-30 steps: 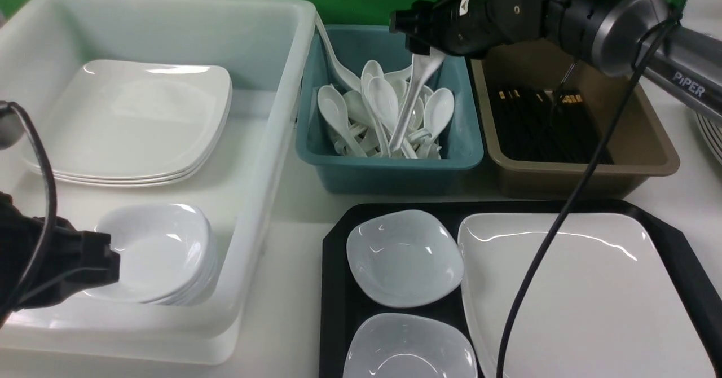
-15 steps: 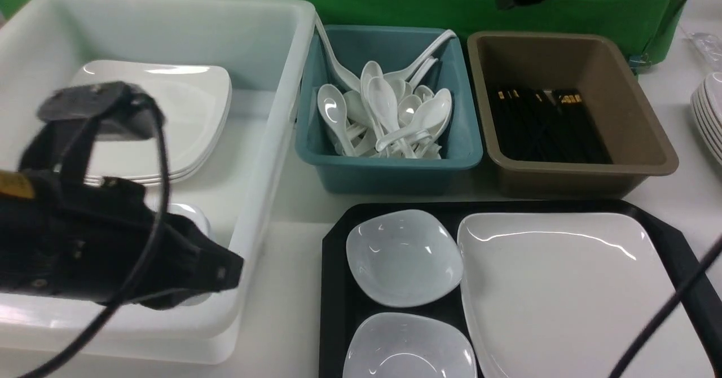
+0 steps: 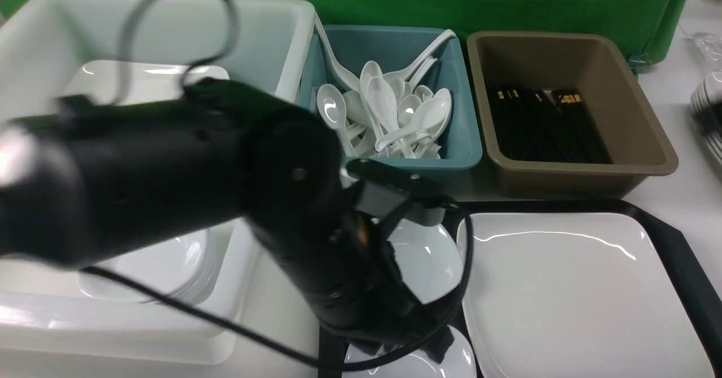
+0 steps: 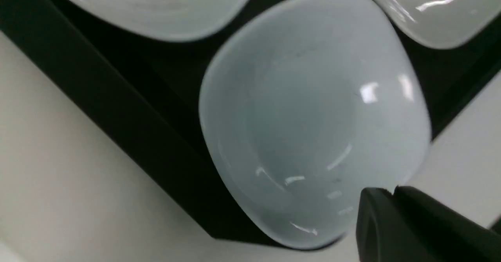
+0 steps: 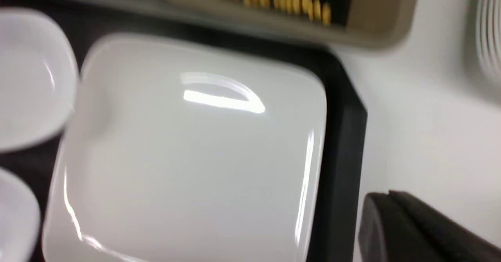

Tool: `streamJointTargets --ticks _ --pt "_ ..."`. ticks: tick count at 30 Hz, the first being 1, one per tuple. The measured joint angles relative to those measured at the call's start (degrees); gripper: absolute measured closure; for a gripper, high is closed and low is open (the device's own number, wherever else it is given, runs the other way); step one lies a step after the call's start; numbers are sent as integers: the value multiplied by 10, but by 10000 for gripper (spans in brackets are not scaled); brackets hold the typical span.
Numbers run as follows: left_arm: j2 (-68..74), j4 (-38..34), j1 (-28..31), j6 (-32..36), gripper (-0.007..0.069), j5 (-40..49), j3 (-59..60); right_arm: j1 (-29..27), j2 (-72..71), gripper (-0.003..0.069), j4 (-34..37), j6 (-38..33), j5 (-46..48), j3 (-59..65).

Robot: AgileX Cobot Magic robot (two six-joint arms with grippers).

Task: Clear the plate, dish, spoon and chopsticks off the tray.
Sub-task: Use the left arm to grab a small plate from the dinner plate

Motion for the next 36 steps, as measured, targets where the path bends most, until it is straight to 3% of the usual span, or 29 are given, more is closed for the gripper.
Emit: streamJointTargets --ticks 5,8,15,20,26,30,33,34,35,36 --pt "62 58 0 0 537 -5 -30 -5 -131 641 25 0 -19 139" --pt "90 90 0 1 440 -23 -34 -6 -189 641 46 -4 -20 186" --pt "131 129 0 -3 171 -55 -35 -6 -239 641 58 -21 -24 207" --pt "144 133 1 -22 79 -61 -35 -6 -240 641 58 -21 -27 207" --pt "163 118 1 -24 83 -68 -35 -6 -241 641 59 -27 -38 207" --pt "173 99 1 -24 137 -62 -35 -6 -241 641 59 -28 -44 207" --pt "174 95 1 -24 298 -37 -36 -6 -241 641 59 -28 -45 207" --pt "174 95 1 -24 310 -37 -36 -6 -241 641 59 -28 -45 207" --pt "174 93 1 -24 392 -22 -37 -6 -241 641 59 -28 -45 207" --pt "173 92 1 -24 403 -17 -38 -6 -241 641 59 -28 -45 207"
